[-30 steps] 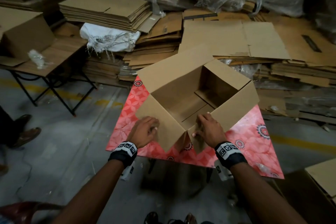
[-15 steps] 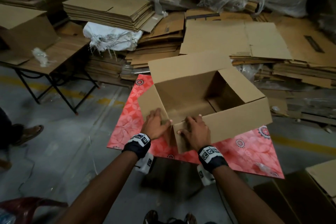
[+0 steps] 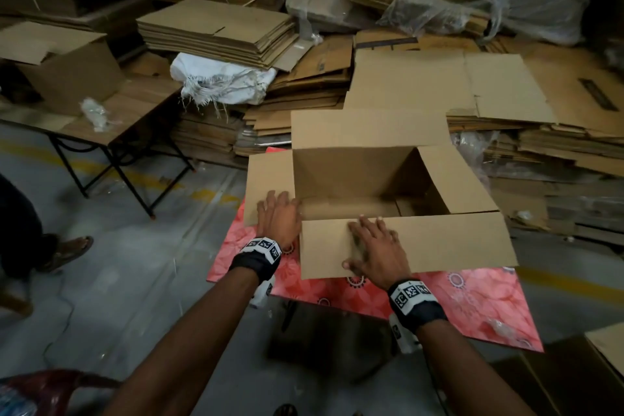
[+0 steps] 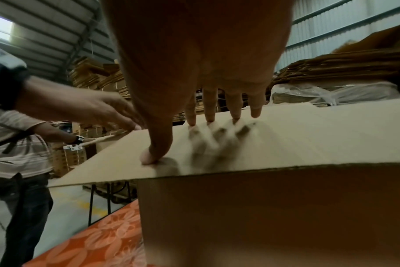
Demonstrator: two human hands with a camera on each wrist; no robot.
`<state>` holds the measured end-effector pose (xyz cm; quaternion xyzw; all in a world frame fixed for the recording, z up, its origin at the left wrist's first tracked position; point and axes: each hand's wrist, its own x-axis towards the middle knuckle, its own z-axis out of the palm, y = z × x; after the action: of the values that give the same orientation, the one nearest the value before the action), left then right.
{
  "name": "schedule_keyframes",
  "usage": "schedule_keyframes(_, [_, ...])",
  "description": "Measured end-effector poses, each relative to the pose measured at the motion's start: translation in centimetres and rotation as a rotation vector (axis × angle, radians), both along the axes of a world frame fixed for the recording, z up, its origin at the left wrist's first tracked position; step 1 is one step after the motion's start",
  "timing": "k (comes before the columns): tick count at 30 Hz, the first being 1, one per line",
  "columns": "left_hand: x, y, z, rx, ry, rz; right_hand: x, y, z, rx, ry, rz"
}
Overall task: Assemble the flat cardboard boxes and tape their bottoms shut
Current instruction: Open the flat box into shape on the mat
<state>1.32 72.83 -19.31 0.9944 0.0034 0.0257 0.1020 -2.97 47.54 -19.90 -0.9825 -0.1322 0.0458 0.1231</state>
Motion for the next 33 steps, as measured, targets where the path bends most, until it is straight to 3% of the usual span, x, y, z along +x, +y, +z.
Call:
schedule_keyframes(3, [0.2,-0.6,0.0,-0.096,-0.108,-0.23,-0.1,0.8,-0.7,0.017,-0.017,-0.01])
schedule_keyframes(6, [0.1,-2.9,0.0,-0.126,-0.009,-0.405,0.1,2.1,-0.9,0.019,-0.044,0.003])
schedule_keyframes(9, [0.1,-4.2,-0.7,-0.041,0.084,-0.406,0.6,3.2,-0.3,0.03,-0.05,0.03])
schedule_keyframes(14, [0.7,-2.7,-2.7,-0.221,0.109,-0.395,2.5,1.1,0.4,-0.015,-0.043,-0.051])
schedule_keyframes(18, [1.7,-1.4,-3.0,-0.232,0.096,-0.409,2.9,-0.8,0.0,-0.068,-0.015,-0.172])
schedule_keyframes(27, [4.1,0.7,-3.3,-0.169,0.057,-0.423,2.5,-0.2,0.5,-0.099,-0.053,-0.061])
schedule_keyframes(31, [4.9,-2.4,-1.7,-0.014,0.15,-0.337,3.5,-1.8,0.8,0.0,-0.017,-0.128])
schedule_keyframes(33, [4.7,-5.5,-0.5,0.011,0.187,-0.387,4.0,-2.8,1.2,0.029,-0.059,-0.201])
